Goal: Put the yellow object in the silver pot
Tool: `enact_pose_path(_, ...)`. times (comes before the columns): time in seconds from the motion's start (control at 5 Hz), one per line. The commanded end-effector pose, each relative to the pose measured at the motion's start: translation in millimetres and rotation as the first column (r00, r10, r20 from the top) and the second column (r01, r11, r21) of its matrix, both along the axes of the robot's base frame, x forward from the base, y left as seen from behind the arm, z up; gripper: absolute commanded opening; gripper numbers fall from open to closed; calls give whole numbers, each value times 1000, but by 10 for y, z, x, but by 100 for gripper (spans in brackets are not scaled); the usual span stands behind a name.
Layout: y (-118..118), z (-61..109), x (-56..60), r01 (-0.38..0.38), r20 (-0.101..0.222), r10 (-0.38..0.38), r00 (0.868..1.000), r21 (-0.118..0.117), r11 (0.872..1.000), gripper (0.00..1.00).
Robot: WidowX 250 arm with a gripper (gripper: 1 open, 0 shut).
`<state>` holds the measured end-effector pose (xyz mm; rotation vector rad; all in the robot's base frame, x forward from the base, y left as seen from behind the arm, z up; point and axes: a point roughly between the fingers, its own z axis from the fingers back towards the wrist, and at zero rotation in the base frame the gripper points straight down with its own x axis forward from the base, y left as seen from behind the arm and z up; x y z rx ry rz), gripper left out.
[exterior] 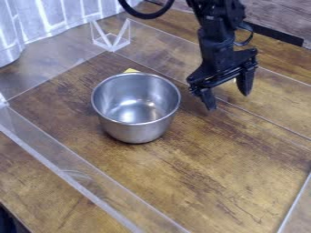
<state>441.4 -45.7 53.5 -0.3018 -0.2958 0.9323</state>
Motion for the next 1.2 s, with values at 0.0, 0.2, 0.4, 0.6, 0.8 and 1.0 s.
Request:
enact_pose_path(0.0, 150, 148, 43, -32, 53, 32, 998, -4, 999, 0)
enact_pose_path(0.2, 219, 113, 39, -43, 52, 43, 998, -3, 999, 0)
enact_pose_path(0.4, 136, 191, 39, -42, 60, 44, 997, -26, 999, 0)
enact_pose_path(0.6, 60, 253, 43, -36, 70, 38, 997, -40, 999, 0)
enact_pose_path(0.8, -5, 449, 52, -58, 82, 62, 995, -52, 997, 0)
enact_pose_path(1.0, -67, 653, 92, -85, 90, 91, 992, -68, 994, 0)
